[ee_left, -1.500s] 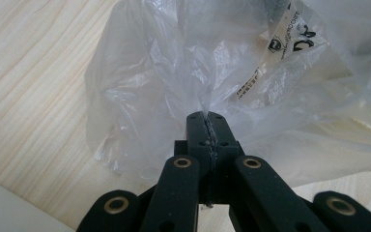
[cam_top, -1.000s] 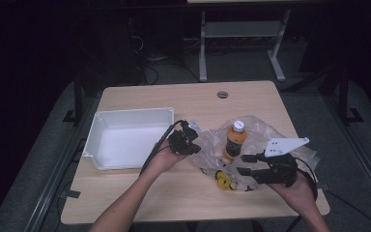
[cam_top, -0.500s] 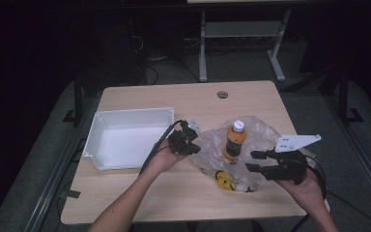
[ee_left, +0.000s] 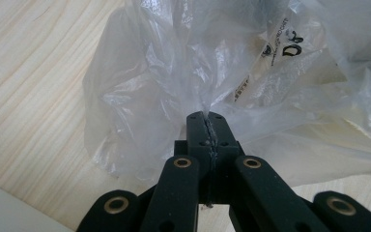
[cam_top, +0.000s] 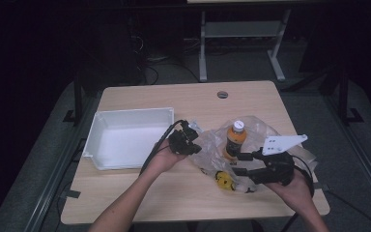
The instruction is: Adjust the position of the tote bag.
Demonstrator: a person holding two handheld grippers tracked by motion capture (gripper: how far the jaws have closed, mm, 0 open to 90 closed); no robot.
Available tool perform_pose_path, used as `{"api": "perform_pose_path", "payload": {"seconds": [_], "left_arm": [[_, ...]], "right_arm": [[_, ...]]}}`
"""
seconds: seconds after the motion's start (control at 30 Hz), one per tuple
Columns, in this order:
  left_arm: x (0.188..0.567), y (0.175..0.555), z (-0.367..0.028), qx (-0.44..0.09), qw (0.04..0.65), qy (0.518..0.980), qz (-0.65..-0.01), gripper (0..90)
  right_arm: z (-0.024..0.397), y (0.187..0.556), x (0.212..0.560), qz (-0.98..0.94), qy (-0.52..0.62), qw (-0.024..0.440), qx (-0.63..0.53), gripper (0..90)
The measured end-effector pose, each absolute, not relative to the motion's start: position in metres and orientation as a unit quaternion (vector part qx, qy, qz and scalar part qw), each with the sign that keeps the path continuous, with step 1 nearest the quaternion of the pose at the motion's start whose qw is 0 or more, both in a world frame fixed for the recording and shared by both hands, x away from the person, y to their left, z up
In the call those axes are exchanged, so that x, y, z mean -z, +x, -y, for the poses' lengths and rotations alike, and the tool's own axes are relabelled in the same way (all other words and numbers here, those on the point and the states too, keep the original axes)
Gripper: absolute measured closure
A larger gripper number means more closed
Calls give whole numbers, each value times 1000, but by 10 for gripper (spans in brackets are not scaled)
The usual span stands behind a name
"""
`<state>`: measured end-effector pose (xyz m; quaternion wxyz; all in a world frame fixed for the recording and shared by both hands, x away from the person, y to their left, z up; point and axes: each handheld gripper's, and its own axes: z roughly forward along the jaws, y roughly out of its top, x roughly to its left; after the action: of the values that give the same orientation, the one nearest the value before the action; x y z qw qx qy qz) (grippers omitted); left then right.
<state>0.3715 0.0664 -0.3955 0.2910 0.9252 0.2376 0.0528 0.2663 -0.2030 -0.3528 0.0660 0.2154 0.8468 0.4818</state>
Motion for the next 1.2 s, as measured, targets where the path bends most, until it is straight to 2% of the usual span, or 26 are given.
{"api": "perform_pose_path", "payload": {"seconds": [0.2,0.3,0.4,0.57,0.7,1.0,1.17,1.2], "left_arm": [[394,370,-66,-51,295,924,-237,900],[394,370,-66,-50,296,925,-235,900],[394,369,-66,-48,298,924,-233,900],[394,367,-65,-41,307,922,-232,900],[395,366,-66,-32,312,922,-227,900],[397,364,-66,-13,320,921,-223,900],[399,363,-64,-6,325,920,-218,897],[399,363,-64,-6,326,920,-218,873]], "right_arm": [[183,269,354,-852,197,53,-482,487],[176,272,355,-853,193,53,-482,515],[168,277,359,-856,196,55,-476,581],[153,289,372,-861,210,64,-459,804],[147,299,384,-864,229,69,-444,876],[145,313,418,-866,273,58,-414,891],[144,315,425,-866,283,54,-408,892],[144,314,425,-866,284,53,-408,892]]}}
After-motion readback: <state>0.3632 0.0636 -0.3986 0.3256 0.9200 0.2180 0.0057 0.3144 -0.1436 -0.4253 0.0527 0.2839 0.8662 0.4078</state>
